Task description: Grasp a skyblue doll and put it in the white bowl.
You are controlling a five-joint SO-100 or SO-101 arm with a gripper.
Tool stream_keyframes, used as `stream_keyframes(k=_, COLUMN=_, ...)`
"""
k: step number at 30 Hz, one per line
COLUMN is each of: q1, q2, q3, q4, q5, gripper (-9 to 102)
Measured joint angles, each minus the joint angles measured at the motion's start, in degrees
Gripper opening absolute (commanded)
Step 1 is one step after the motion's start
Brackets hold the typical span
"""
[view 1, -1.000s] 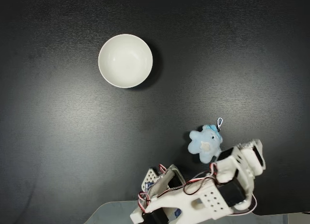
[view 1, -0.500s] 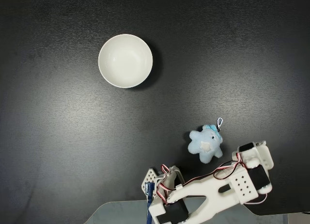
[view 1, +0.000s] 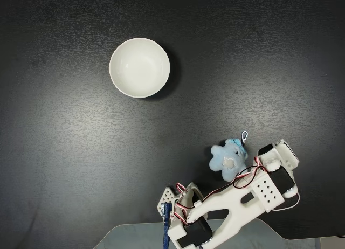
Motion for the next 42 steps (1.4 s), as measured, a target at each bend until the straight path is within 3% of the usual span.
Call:
stream_keyframes(k=4, q1=0.18, q2=0.0, q3=0.0, q4=1.49, q5=-19.69, gripper=16)
stream_keyframes(k=9, q1=0.53, q2=3.08, q3=0.0, q4=11.78, q5=-43.95, gripper=16)
stream_keyframes(k=13, q1=-1.49, q2=5.62, q3=0.0, q4=19.95, q5=-53.96, gripper=16)
stream_keyframes(k=42, q1=-7.82, q2=-4.39, q3=0.0, q4=26.46, q5=-57.3, gripper=20)
